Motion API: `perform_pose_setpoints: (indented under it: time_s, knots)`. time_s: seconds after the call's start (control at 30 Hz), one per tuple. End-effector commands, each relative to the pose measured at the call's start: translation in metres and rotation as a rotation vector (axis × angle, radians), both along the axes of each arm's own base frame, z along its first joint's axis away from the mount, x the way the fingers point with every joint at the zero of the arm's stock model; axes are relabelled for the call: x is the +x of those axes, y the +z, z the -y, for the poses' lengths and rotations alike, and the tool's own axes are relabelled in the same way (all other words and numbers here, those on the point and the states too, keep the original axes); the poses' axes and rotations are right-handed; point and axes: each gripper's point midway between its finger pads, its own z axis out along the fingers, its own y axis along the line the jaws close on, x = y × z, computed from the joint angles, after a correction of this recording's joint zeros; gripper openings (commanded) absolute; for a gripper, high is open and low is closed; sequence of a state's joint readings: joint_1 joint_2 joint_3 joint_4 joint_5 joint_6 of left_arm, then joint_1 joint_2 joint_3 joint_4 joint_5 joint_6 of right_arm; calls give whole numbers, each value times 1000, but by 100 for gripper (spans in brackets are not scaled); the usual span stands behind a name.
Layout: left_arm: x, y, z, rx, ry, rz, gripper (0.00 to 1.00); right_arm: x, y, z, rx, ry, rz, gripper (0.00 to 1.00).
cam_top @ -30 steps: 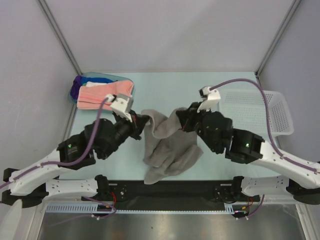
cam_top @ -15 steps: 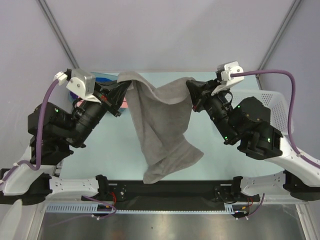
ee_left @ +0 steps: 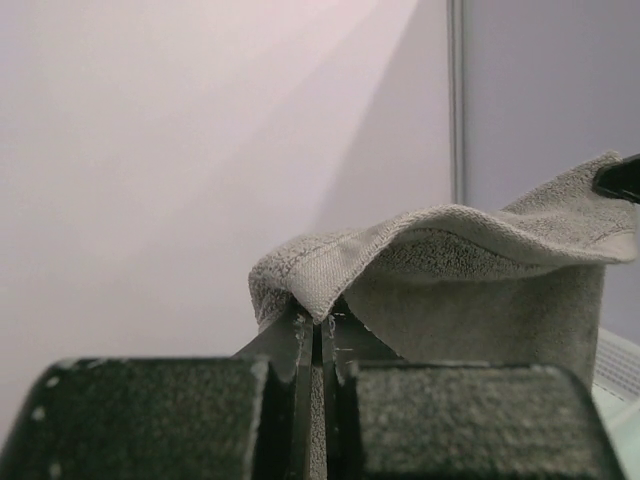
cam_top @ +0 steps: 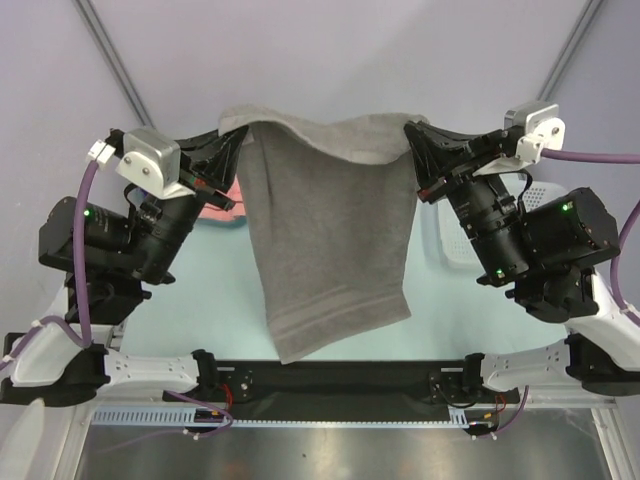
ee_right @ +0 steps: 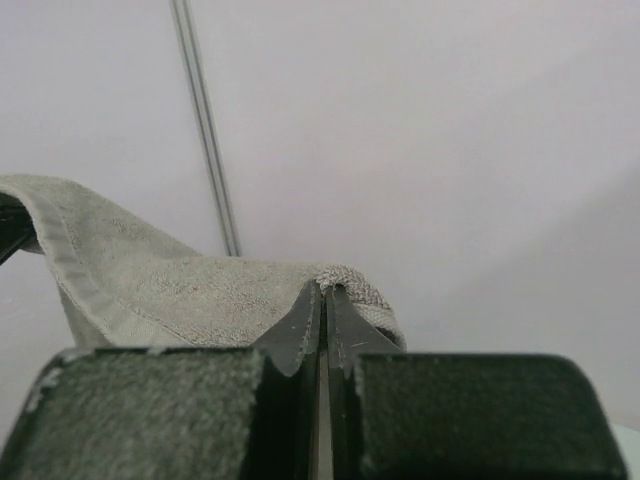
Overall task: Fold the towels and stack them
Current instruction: Flatten out the crumpled towel
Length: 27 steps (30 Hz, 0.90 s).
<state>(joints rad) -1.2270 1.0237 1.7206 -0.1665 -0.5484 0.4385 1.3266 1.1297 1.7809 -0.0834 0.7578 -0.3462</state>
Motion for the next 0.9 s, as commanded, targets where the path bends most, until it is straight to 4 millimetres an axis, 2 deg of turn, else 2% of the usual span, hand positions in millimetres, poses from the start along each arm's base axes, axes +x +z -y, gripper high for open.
perform_pose_setpoints:
  time_s: [0.0, 0.07, 0.1, 0.2, 0.23, 0.27, 0.3, 0.33, 0.37, 0.4, 0.43, 0.47, 0.53, 0.57, 0.6, 0.67, 0.7, 0.77, 0.8, 0.83, 0.87]
  knots:
    - [7, 27, -12, -39, 93, 91, 0, 1, 24, 14, 29, -65, 62, 0]
    - [15, 29, -12, -32, 103, 102, 0, 6, 21, 10, -6, -96, 72, 0]
    - [21, 25, -4, -16, 101, 95, 0, 8, 21, 9, -9, -110, 71, 0]
    - [38, 21, -2, -21, 85, 80, 0, 28, 9, 3, -31, -134, 47, 0]
    - [45, 13, 6, -17, 72, 61, 0, 43, 1, 9, -55, -170, 34, 0]
    - [55, 10, 1, -13, 97, 55, 0, 51, -2, 11, -51, -174, 22, 0]
    - [67, 2, 7, -5, 92, 41, 0, 66, -10, 13, -52, -176, -1, 0]
    - [68, -3, 14, 1, 70, 30, 0, 74, -13, 16, -46, -179, -14, 0]
    - [79, -7, 9, -2, 96, 23, 0, 82, -19, 16, -49, -182, -28, 0]
    - [85, -12, 15, -6, 67, 7, 0, 90, -29, 7, -53, -150, -53, 0]
    - [93, -19, 17, -1, 65, -8, 0, 99, -34, 10, -53, -157, -64, 0]
    - [109, -26, 13, 3, 85, -24, 0, 113, -39, 20, -53, -191, -77, 0]
    - [123, -36, 17, -3, 55, -56, 0, 132, -53, 16, -56, -169, -111, 0]
    - [138, -46, 17, -1, 59, -82, 0, 150, -61, 20, -70, -179, -127, 0]
    - [147, -50, 14, -4, 74, -96, 0, 154, -61, 25, -64, -179, -129, 0]
    - [167, -60, 11, -1, 78, -120, 0, 174, -72, 25, -66, -183, -156, 0]
    - [182, -71, 14, 8, 80, -146, 0, 184, -75, 31, -59, -188, -164, 0]
    - [199, -78, 9, -5, 71, -167, 0, 201, -82, 28, -51, -173, -182, 0]
    - [214, -92, 13, -5, 64, -205, 0, 210, -84, 37, -45, -190, -186, 0]
    - [225, -95, 5, 0, 84, -209, 0, 217, -88, 38, -42, -191, -193, 0]
    - [233, -102, 7, -11, 61, -239, 0, 228, -95, 35, -39, -179, -208, 0]
